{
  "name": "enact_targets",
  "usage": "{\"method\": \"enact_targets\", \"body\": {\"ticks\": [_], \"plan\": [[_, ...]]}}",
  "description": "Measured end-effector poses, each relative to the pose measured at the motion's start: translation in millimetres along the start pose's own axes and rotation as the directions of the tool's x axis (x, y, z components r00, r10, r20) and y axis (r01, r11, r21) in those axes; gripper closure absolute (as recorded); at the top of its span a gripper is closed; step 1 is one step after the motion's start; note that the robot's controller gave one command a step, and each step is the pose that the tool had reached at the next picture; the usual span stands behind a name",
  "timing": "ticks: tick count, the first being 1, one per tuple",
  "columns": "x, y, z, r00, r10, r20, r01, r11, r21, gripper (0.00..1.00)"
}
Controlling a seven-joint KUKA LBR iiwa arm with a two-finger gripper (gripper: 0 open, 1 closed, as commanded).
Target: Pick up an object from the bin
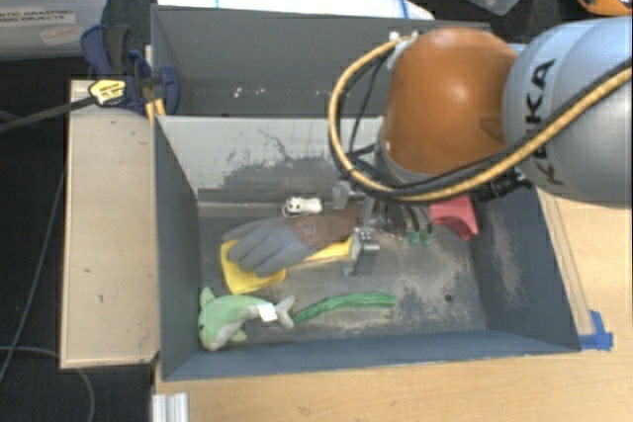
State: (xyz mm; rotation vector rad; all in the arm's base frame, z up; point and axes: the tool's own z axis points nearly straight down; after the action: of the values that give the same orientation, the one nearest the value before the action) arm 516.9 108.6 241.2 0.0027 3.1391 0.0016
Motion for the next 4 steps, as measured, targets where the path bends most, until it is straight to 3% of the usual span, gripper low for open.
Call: {"method": "enact_targets", "body": {"ticks": [1, 2, 3, 4], "plan": [[-17.7, 26, 96, 0.994, -0.11, 0.005, 0.11, 0.994, -0.001, 0.0], [-36.9, 76, 171, 0.915, -0.402, 0.004, 0.402, 0.915, -0.001, 0.0], [-39.8, -3, 170, 0.971, -0.24, 0.002, 0.24, 0.971, 0.002, 0.0], [-54.2, 7, 170, 0.893, -0.449, 0.009, 0.45, 0.893, -0.001, 0.0]]}}
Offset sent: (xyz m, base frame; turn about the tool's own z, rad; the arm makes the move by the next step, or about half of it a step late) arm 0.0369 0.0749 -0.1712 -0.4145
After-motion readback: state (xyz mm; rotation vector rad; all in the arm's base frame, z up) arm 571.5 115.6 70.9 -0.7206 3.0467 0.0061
